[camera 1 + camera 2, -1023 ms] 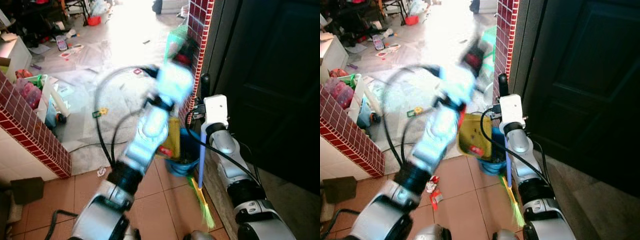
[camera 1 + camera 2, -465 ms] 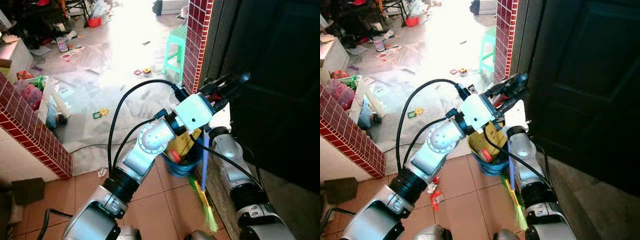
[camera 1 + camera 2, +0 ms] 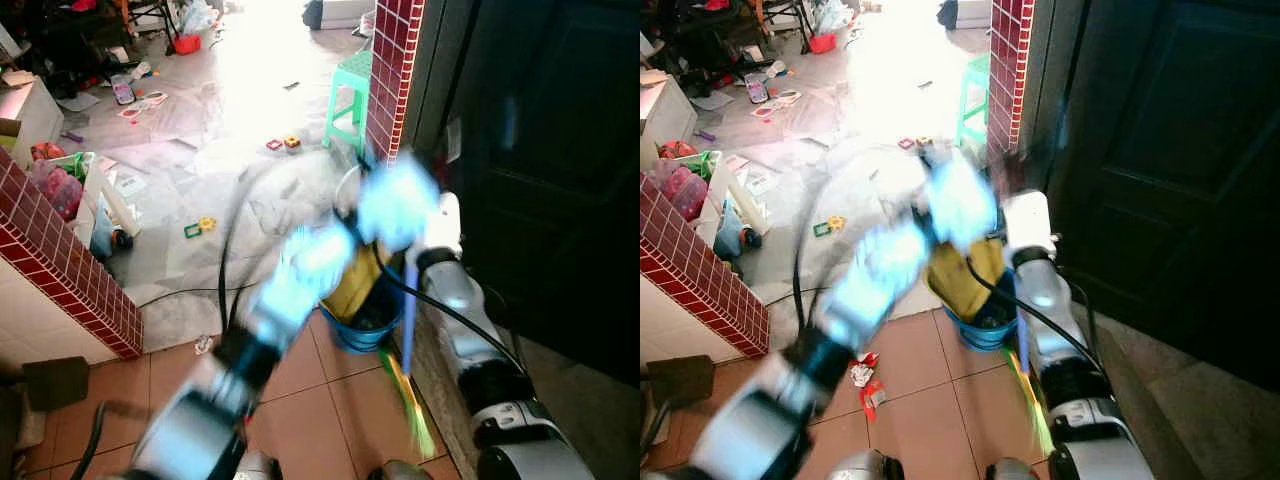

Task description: Sweep floor

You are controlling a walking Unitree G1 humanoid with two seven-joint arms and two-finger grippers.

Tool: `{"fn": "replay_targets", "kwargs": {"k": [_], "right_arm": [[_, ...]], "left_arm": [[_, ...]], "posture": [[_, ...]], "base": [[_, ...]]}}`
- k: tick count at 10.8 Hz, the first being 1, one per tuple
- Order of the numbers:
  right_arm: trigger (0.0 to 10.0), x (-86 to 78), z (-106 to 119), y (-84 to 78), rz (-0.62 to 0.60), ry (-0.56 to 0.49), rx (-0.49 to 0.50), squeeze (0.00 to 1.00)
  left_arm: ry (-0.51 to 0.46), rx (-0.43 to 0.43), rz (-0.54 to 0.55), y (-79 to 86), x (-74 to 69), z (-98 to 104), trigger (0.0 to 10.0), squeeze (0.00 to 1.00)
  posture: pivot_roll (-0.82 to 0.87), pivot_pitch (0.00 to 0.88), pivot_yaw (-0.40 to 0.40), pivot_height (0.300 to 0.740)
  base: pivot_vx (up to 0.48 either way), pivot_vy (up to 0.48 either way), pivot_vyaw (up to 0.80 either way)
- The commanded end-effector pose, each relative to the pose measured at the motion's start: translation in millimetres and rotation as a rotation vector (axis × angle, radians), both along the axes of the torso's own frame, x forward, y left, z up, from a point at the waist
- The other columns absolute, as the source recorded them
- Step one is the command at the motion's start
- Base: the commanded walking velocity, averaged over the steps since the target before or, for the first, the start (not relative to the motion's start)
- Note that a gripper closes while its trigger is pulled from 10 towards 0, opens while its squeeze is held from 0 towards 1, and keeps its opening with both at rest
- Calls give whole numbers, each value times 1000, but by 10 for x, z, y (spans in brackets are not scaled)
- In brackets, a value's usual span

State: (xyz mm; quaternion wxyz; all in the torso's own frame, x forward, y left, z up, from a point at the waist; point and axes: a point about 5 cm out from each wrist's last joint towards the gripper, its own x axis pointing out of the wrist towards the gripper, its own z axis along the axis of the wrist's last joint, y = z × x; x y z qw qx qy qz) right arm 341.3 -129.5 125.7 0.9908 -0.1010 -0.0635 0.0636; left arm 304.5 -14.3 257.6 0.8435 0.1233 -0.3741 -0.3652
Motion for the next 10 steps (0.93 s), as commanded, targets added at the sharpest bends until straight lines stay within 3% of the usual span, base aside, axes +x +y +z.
{"fn": "replay_targets", "kwargs": {"k": [1,3,4,6,7,8,10], "right_arm": [[10000,30,163,70,22,-76,3,0],[10000,39,170,108,28,-78,8,0],[10000,41,170,108,28,-79,9,0],[10000,39,166,98,23,-77,26,0],[10000,17,141,70,18,-75,22,0],[10000,-1,112,54,17,-68,18,0],[10000,-6,91,66,26,-59,14,0]], "left_arm": [[-136,-164,80,207,-2,489,10000,0],[-112,-330,231,545,150,686,10000,0],[-119,-351,283,662,185,725,10000,0],[-108,-321,457,1014,299,672,10000,0],[-81,-311,607,1346,327,525,10000,0],[-55,-282,657,1468,320,403,10000,0],[-26,-233,710,1540,313,208,10000,0]], "posture": [[-87,0,59,740],[-84,0,58,740],[-82,0,57,740],[-79,0,61,740],[-73,0,60,740],[-71,0,57,740],[-65,0,50,740]], "base": [[0,0,0],[0,0,0],[0,0,0],[0,0,0],[0,0,0],[0,0,0],[0,0,0]]}}
